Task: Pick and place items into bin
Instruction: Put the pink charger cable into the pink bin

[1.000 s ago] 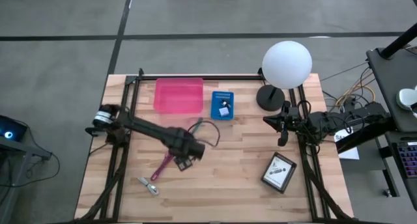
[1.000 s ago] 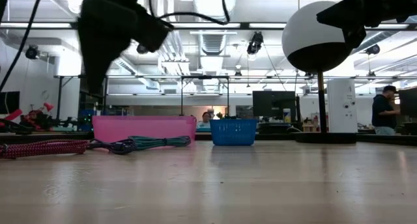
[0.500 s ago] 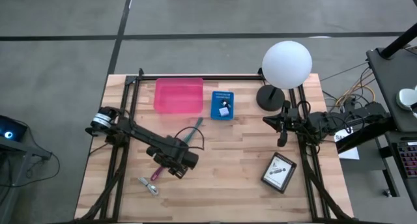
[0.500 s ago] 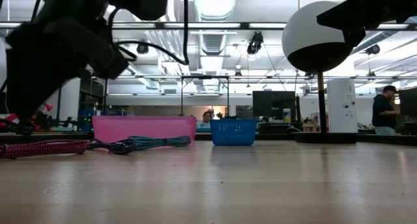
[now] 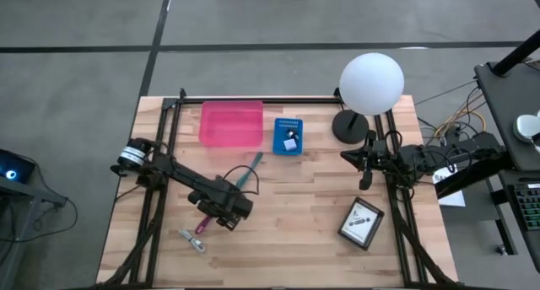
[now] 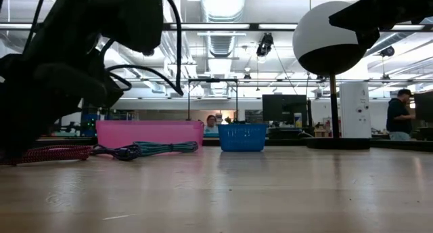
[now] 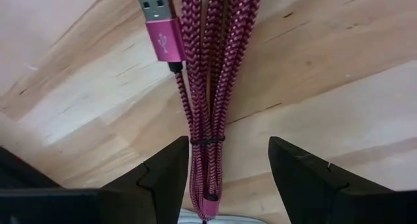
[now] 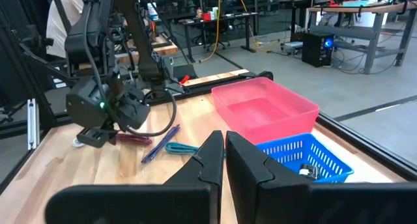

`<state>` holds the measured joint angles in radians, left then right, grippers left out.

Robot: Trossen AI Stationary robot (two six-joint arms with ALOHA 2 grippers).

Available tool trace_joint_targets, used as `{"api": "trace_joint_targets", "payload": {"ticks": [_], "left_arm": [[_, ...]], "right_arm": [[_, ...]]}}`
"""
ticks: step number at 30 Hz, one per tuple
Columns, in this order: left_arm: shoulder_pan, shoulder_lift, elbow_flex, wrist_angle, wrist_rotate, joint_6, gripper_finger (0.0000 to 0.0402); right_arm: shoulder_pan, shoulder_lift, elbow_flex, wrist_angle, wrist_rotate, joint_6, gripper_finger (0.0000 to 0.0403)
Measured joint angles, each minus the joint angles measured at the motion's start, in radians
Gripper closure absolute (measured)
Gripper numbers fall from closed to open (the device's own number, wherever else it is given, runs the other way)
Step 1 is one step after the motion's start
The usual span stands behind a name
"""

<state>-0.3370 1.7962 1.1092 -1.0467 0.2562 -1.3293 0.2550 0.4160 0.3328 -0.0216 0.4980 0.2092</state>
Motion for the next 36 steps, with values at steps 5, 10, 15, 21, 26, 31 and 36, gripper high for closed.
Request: {"api": "trace_joint_targets", "payload": {"ticks": [5, 10, 15, 21, 26, 31, 36], "left_arm": [[0.000, 0.000, -0.045, 0.061, 0.027, 0.027, 0.0207], [0.002, -0.005, -0.086, 0.105, 0.064, 0.036, 0.0207], [0.002, -0.005, -0.091, 0.126, 0.067, 0.097, 0.0210], [0.002, -0.003, -0.101, 0.149, 0.067, 0.116, 0.0248], [0.001, -0.003, -0.104, 0.159, 0.067, 0.136, 0.0300], [0.000, 0.000, -0.092, 0.157, 0.065, 0.137, 0.0360], [-0.001, 0.004, -0.036, 0.142, 0.038, 0.216, 0.0390]], "right_arm": [[0.000, 0.000, 0.000, 0.000, 0.000, 0.000, 0.0394], [0.000, 0.000, 0.000, 0.000, 0.000, -0.003, 0.0394], [0.000, -0.001, 0.000, 0.000, 0.000, -0.003, 0.0394], [0.000, -0.001, 0.000, 0.000, 0.000, 0.000, 0.0394], [0.000, -0.001, 0.000, 0.000, 0.000, 0.000, 0.0394], [0.000, 0.000, 0.000, 0.000, 0.000, 0.014, 0.0394], [0.000, 0.000, 0.000, 0.000, 0.000, 0.023, 0.0394]]}}
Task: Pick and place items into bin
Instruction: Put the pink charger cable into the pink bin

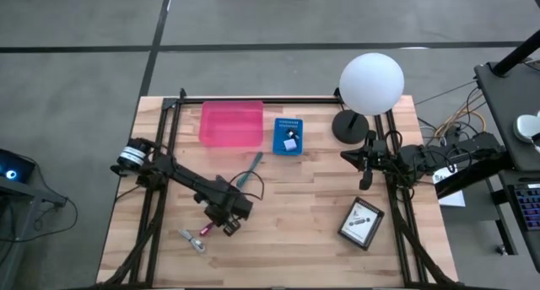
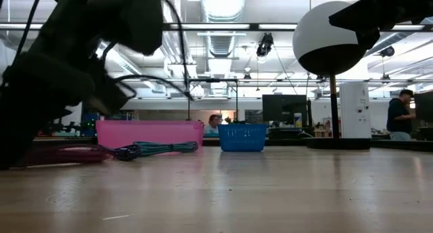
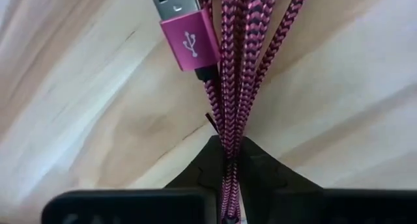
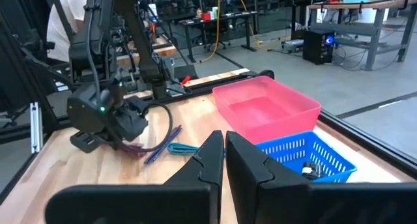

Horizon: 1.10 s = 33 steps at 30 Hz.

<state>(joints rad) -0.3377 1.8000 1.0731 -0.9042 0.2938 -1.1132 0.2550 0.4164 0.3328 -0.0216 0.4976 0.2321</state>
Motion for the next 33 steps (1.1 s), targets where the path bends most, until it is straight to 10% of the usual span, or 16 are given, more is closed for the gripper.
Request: {"api": "trace_joint_targets", "payload": {"ticks": [17, 24, 33], "left_arm": [[0.080, -0.019, 0.205, 0.410, -0.127, 0.571, 0.0388], [0.257, -0.020, 0.273, 0.437, -0.506, 0.780, 0.0389], [0.563, -0.020, 0.357, 0.391, -0.476, 0.882, 0.0389]], "right_arm": [[0.000, 0.000, 0.000, -0.005, 0.000, -0.003, 0.0394], [0.000, 0.000, 0.000, -0.005, 0.000, -0.003, 0.0394], [0.000, 0.000, 0.000, -0.005, 0.000, 0.058, 0.0394]]}}
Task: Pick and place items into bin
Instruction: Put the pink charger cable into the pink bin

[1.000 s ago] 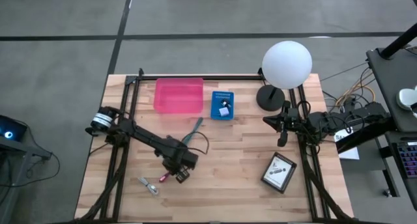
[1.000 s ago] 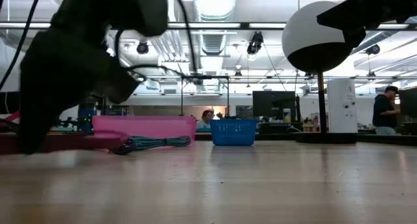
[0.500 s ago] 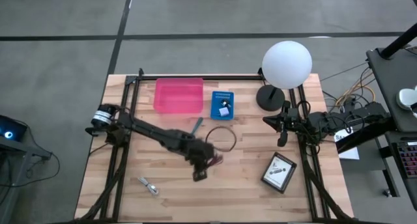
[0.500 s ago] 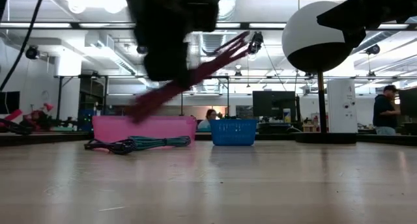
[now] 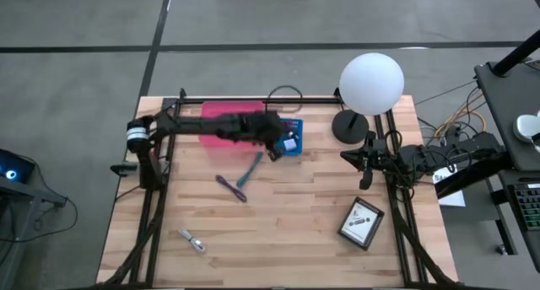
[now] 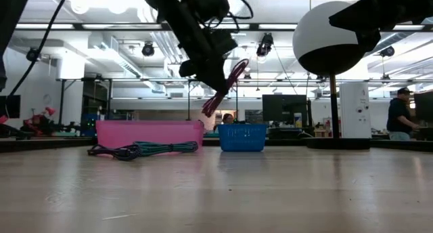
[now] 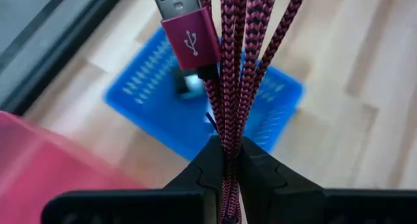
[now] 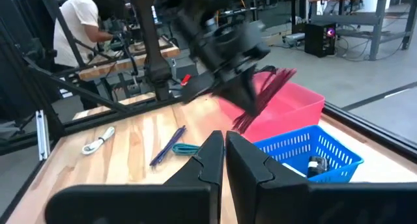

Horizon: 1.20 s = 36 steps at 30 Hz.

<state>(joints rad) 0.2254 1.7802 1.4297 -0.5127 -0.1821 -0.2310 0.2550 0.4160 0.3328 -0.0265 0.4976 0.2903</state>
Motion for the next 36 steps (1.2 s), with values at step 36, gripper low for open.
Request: {"api": "trace_joint_targets", "payload": {"ticks": [36], "left_arm": [[0.337, 0.000, -0.060, -0.535, -0.008, 0.814, 0.0328]], "right_arm": [[0.000, 0.000, 0.000, 0.004, 0.088, 0.231, 0.0394]]}}
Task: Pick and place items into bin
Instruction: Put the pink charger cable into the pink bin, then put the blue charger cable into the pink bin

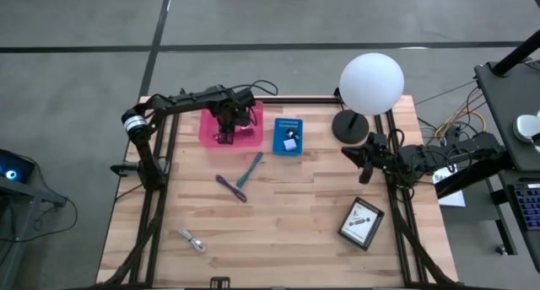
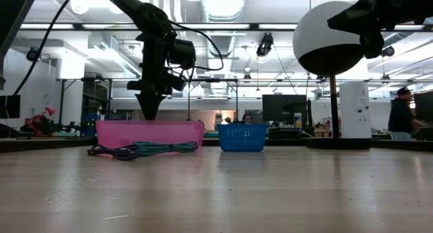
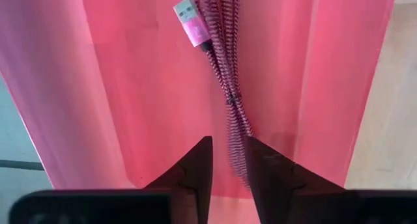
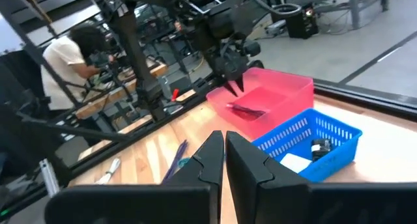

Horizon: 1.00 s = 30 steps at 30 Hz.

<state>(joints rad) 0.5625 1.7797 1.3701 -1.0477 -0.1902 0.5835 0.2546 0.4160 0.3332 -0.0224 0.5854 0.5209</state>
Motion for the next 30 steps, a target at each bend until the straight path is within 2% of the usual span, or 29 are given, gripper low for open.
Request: {"api": "trace_joint_targets", "payload": {"ticks": [5, 7, 15, 19, 22, 25, 30], "left_arm": [[-0.012, 0.000, 0.005, -0.001, 0.003, -0.058, 0.0310], [-0.033, -0.007, 0.011, 0.000, 0.051, -0.108, 0.0310], [-0.141, -0.081, 0.011, 0.100, 0.557, -0.162, 0.0309], [-0.189, -0.125, 0.011, 0.123, 0.702, -0.190, 0.0308], [-0.226, -0.133, 0.003, 0.123, 0.725, -0.249, 0.0308], [-0.258, -0.132, -0.020, 0.122, 0.666, -0.289, 0.0308], [-0.295, -0.131, -0.108, 0.117, 0.622, -0.263, 0.0297]], "right_arm": [[0.000, 0.000, 0.000, 0.003, 0.027, 0.002, 0.0394], [0.000, 0.000, 0.000, 0.003, 0.027, 0.004, 0.0394], [0.000, 0.000, 0.000, 0.003, 0.032, 0.003, 0.0394], [0.000, 0.000, 0.000, 0.003, 0.047, 0.003, 0.0394], [0.000, 0.000, 0.000, 0.003, 0.047, 0.003, 0.0394], [0.000, 0.000, 0.000, 0.003, 0.047, 0.000, 0.0394], [0.000, 0.000, 0.000, 0.003, 0.047, 0.000, 0.0394]]}}
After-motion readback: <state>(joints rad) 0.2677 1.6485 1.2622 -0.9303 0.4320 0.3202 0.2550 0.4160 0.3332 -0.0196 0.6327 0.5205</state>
